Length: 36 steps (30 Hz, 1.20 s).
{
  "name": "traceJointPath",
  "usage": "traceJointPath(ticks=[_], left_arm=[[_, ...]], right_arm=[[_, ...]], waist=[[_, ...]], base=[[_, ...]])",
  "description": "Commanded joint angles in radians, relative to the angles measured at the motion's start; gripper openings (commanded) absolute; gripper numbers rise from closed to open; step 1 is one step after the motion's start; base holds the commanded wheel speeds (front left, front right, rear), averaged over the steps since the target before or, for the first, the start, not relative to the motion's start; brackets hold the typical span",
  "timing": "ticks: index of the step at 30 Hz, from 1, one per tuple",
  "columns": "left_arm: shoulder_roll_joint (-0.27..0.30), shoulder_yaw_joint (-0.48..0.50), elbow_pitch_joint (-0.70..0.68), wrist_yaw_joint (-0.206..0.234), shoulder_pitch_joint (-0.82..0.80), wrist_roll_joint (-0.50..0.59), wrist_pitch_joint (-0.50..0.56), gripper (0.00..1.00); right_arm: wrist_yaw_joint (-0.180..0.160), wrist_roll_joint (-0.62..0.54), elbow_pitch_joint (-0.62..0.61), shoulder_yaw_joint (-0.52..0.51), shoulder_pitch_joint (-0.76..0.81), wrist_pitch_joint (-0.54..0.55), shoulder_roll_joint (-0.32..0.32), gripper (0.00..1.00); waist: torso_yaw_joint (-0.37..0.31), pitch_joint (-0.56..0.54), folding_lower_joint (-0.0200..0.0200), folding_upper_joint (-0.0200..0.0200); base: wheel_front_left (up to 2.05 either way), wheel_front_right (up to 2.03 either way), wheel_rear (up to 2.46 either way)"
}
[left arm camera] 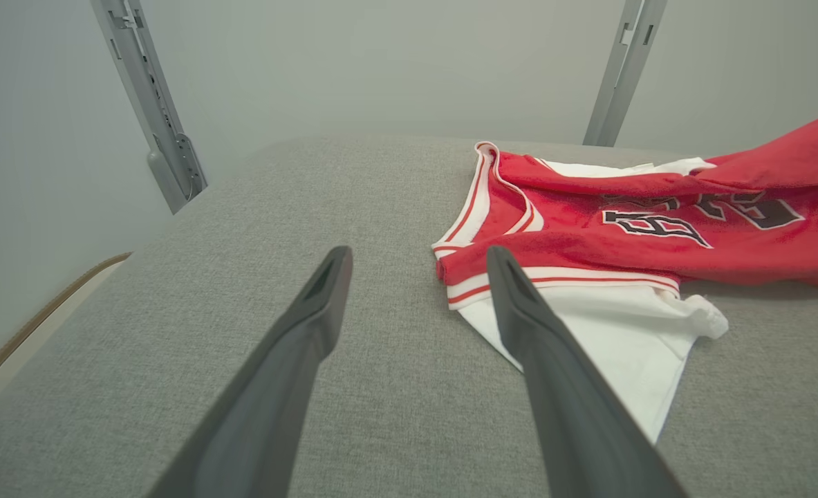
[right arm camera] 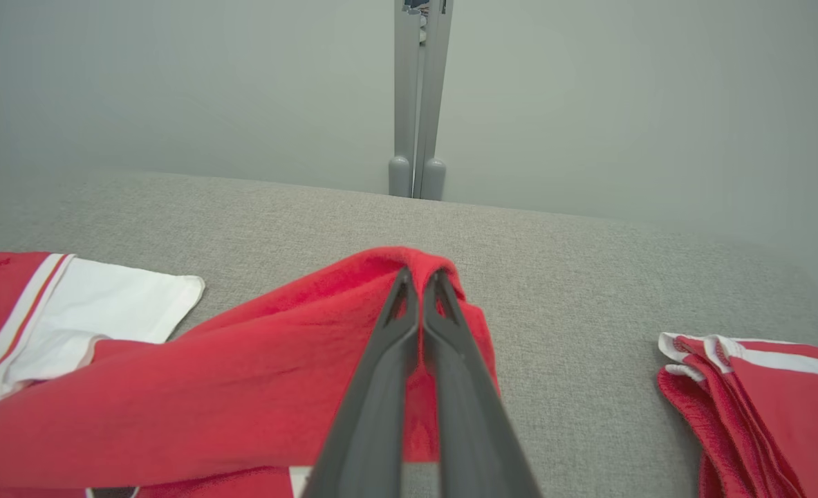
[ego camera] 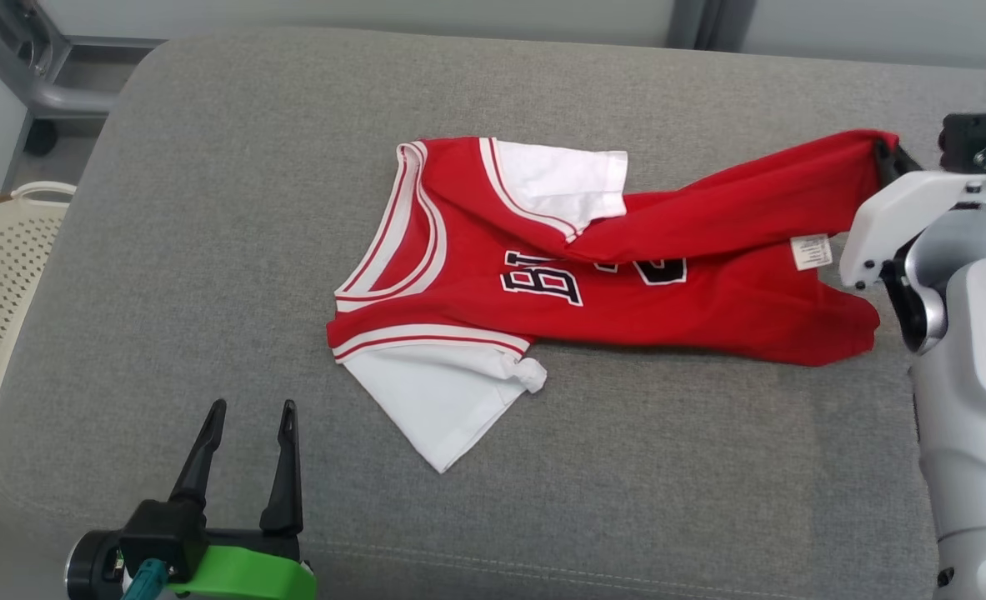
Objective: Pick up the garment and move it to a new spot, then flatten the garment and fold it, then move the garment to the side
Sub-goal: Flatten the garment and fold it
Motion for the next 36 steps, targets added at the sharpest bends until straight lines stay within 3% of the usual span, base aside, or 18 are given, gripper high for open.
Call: traceJointPath(ticks=[1,7,13,14,15,16,26,36], left_arm=[[0.0,-0.005,-0.002,-0.005,-0.02,0.007,0.0,1.0],[-0.001,-0.025,-0.007,-0.008,-0.042,0.008,0.0,1.0],[-0.001,-0.057,-0.008,-0.012,-0.056,0.012,0.0,1.0],[-0.001,-0.061,-0.009,-0.012,-0.059,0.013,0.0,1.0],[-0.001,-0.064,-0.011,-0.013,-0.061,0.014,0.0,1.0],[-0.001,-0.066,-0.011,-0.013,-0.061,0.015,0.0,1.0],[-0.002,-0.069,-0.015,-0.012,-0.056,0.006,0.0,1.0],[-0.001,-0.046,-0.01,0.002,-0.016,0.004,0.0,1.0]], right_arm=[[-0.001,-0.001,0.03,-0.014,-0.042,-0.002,-0.022,0.0],[-0.001,-0.039,0.154,-0.084,-0.173,-0.028,-0.087,0.0],[-0.001,-0.115,0.241,-0.23,-0.276,-0.091,-0.124,0.0],[-0.001,-0.129,0.251,-0.247,-0.295,-0.107,-0.123,0.13],[-0.001,-0.149,0.268,-0.262,-0.309,-0.115,-0.122,0.83],[-0.001,-0.167,0.292,-0.288,-0.315,-0.105,-0.121,1.0],[-0.001,-0.257,0.458,-0.294,-0.352,0.016,-0.108,1.0],[-0.001,-0.109,0.408,-0.108,-0.178,-0.116,-0.17,1.0]], waist=[[0.034,0.03,0.0,0.0],[0.093,0.081,0.0,0.0],[0.154,0.116,0.0,0.0],[0.163,0.122,0.0,0.0],[0.17,0.129,0.0,0.0],[0.176,0.133,0.0,0.0],[0.184,0.127,0.0,0.0],[0.1,0.051,0.0,0.0]], base=[[0.0,0.0,0.0],[0.0,0.0,0.0],[0.0,0.0,0.0],[0.0,0.0,0.0],[0.0,0.0,0.0],[0.0,0.0,0.0],[0.0,0.0,0.0],[0.0,0.0,0.0]])
